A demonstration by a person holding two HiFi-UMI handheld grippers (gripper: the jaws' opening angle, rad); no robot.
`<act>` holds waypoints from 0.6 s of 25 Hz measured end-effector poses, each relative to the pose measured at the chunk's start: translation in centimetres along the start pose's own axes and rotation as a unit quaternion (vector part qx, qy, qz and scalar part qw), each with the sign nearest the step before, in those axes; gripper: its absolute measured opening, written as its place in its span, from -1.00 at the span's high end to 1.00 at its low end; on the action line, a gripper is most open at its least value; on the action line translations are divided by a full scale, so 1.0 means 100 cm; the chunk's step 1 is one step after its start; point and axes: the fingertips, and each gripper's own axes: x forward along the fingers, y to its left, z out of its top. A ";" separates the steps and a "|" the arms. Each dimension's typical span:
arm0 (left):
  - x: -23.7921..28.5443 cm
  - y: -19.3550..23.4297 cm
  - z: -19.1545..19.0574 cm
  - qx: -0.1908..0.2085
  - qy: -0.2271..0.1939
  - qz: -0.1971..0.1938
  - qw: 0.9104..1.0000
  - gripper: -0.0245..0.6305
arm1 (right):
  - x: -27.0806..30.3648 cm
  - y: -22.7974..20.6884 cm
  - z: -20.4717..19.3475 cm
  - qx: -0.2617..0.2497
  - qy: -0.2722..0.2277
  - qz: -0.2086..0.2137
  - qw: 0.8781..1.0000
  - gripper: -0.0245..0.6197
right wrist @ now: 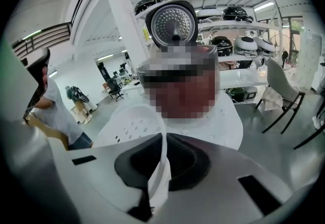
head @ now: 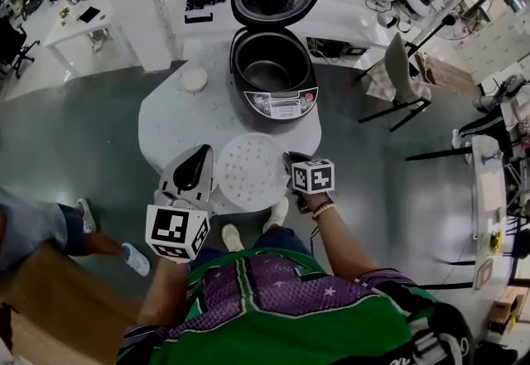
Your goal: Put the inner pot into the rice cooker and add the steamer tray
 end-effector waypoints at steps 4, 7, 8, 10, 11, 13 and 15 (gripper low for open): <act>-0.003 0.003 0.013 0.003 -0.015 0.007 1.000 0.86 | -0.014 0.017 0.022 0.007 -0.018 0.032 0.999 0.85; -0.008 0.007 0.023 0.007 -0.026 0.013 1.000 0.86 | -0.024 0.037 0.042 0.000 -0.035 0.059 0.998 0.85; -0.009 0.010 0.026 0.008 -0.030 0.016 0.999 0.86 | -0.026 0.043 0.049 -0.002 -0.040 0.066 0.997 0.85; -0.013 0.015 0.032 0.011 -0.034 0.024 0.999 0.86 | -0.031 0.055 0.062 -0.004 -0.047 0.079 0.996 0.85; -0.015 0.016 0.034 0.012 -0.036 0.027 0.999 0.86 | -0.034 0.060 0.068 -0.003 -0.052 0.086 0.995 0.85; -0.018 0.019 0.037 0.009 -0.039 0.033 0.999 0.86 | -0.040 0.071 0.081 0.001 -0.061 0.102 0.993 0.85; -0.018 0.021 0.041 0.006 -0.041 0.037 0.998 0.86 | -0.047 0.076 0.093 -0.001 -0.066 0.104 0.992 0.85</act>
